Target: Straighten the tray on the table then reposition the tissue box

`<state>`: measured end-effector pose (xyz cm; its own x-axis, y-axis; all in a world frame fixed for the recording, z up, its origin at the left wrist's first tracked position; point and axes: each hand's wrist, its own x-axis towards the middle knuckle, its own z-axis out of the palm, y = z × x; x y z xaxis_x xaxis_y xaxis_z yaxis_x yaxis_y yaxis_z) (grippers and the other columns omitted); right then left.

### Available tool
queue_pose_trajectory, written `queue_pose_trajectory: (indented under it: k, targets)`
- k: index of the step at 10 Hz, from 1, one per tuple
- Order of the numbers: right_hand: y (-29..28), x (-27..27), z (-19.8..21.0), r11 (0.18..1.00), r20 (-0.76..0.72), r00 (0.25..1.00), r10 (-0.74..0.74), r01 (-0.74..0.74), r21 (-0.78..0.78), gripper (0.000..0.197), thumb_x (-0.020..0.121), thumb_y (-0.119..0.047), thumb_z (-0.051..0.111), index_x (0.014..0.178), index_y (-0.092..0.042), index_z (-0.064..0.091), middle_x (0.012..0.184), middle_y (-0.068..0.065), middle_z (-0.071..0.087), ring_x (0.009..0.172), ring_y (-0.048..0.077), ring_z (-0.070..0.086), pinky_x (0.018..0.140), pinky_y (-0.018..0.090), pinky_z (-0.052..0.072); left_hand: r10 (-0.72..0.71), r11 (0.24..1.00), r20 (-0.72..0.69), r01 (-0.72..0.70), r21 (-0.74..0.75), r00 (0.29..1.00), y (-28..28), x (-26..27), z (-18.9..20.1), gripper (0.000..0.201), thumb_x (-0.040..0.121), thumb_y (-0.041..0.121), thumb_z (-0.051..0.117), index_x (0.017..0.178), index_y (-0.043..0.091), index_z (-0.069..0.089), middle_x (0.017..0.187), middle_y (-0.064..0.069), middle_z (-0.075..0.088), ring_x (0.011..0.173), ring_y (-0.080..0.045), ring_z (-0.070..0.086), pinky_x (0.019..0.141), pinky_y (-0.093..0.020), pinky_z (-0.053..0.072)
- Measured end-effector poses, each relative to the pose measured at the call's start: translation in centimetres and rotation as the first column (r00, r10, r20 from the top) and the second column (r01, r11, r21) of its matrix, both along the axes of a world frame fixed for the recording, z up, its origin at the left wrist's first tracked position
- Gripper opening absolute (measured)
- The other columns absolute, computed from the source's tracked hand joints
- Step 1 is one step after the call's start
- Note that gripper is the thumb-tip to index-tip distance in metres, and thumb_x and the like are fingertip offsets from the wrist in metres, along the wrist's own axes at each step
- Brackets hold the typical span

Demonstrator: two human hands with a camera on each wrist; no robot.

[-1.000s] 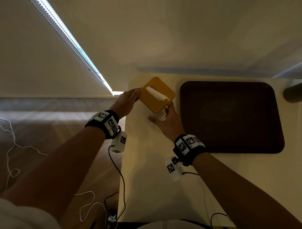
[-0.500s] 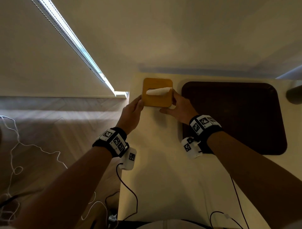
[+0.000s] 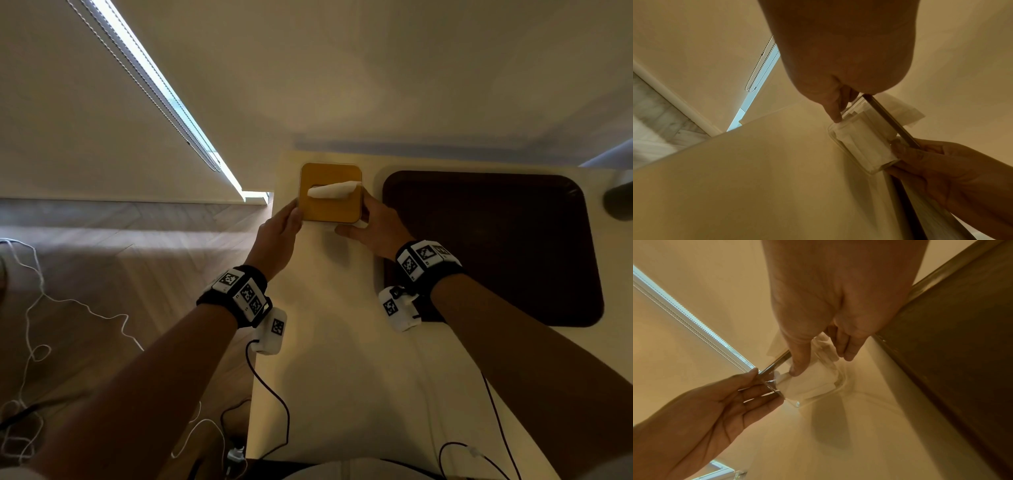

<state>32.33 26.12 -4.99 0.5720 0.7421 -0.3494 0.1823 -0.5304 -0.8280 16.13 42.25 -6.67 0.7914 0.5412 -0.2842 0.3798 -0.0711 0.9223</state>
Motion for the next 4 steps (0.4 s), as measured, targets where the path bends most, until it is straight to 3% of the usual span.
queue_pose_trajectory:
  k: [1,2,3,4]
  targets:
    - [0.0,0.1,0.4,1.0,0.012,1.0,0.007,-0.007,-0.023,0.09,0.077,-0.034,0.082,0.149,-0.025,0.028,0.125,-0.005,0.057,0.119,0.019,0.055,0.094,0.027,0.043,-0.005,1.0,-0.015,0.005,0.002,1.0,-0.1,0.0,0.2,0.028,0.098,0.064,0.039,0.124,0.068,0.049,0.12,0.004,0.066,0.121,-0.022,0.064,0.108,-0.056,0.048]
    - [-0.2,0.2,0.0,0.998,0.016,1.0,0.017,-0.016,-0.064,0.096,0.074,-0.034,0.084,0.151,-0.024,0.026,0.137,0.004,0.055,0.126,0.022,0.051,0.101,0.035,0.043,0.016,1.0,-0.035,-0.016,0.0,0.999,-0.1,-0.2,0.0,0.044,0.1,0.063,0.038,0.14,0.05,0.049,0.133,0.004,0.064,0.126,-0.014,0.06,0.111,-0.053,0.046]
    - [-1.0,-0.3,0.6,0.99,0.032,0.999,0.009,-0.004,-0.143,0.106,0.072,-0.04,0.083,0.154,-0.021,0.018,0.149,0.009,0.044,0.136,0.024,0.042,0.109,0.044,0.039,0.039,0.997,-0.063,-0.035,0.07,0.997,-0.7,-1.1,1.2,0.058,0.101,0.061,0.04,0.149,0.03,0.044,0.148,0.0,0.057,0.136,-0.014,0.052,0.115,-0.051,0.043]
    - [-2.7,-1.6,0.8,0.984,0.077,0.996,-0.048,0.06,-0.167,0.1,0.079,-0.036,0.079,0.154,-0.016,0.015,0.156,0.011,0.033,0.14,0.023,0.034,0.112,0.034,0.03,0.047,0.988,-0.084,-0.034,0.15,0.995,-1.3,-2.6,1.2,0.051,0.107,0.043,0.041,0.151,0.017,0.042,0.153,-0.007,0.051,0.14,-0.017,0.047,0.118,-0.045,0.039]
